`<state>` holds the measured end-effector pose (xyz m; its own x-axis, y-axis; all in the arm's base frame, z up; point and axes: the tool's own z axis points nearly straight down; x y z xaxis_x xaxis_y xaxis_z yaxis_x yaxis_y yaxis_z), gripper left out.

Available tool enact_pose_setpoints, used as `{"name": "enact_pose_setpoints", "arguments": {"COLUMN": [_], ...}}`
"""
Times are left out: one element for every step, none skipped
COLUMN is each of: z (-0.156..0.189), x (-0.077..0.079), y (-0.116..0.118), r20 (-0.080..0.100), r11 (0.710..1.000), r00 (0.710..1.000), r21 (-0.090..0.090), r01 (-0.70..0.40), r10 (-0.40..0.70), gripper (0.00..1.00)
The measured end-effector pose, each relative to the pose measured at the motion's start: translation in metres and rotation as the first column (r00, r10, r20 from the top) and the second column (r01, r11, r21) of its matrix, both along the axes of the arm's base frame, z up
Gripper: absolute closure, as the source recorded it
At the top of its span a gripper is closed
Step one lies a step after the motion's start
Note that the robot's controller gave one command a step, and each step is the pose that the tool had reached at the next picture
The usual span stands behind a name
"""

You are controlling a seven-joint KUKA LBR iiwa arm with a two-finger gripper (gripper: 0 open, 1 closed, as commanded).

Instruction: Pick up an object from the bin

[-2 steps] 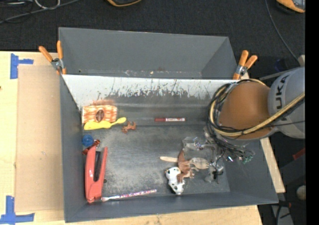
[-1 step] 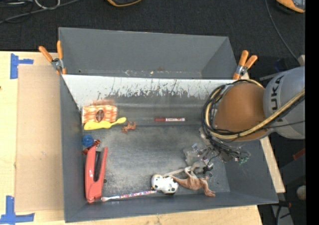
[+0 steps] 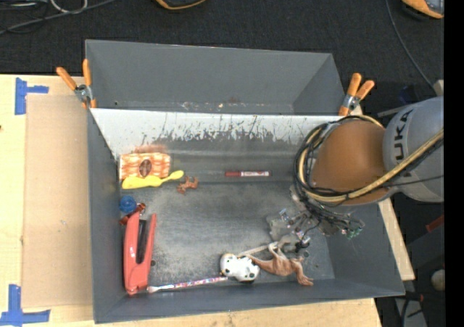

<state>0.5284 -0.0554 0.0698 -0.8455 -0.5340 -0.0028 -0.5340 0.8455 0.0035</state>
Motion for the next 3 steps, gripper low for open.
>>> {"name": "enact_pose_setpoints", "arguments": {"z": [0.029, 0.000, 0.061], "x": [-0.001, -0.011, -0.012], "y": [-0.004, -0.025, -0.028], "r20": [0.002, 0.001, -0.001], "r11": [1.000, 1.000, 1.000], "r00": [1.000, 1.000, 1.000], "r21": [0.001, 0.003, 0.004], "r01": [0.001, -0.004, 0.015], "r10": [-0.001, 0.004, -0.015], "gripper": [1.00, 1.00, 1.00]}}
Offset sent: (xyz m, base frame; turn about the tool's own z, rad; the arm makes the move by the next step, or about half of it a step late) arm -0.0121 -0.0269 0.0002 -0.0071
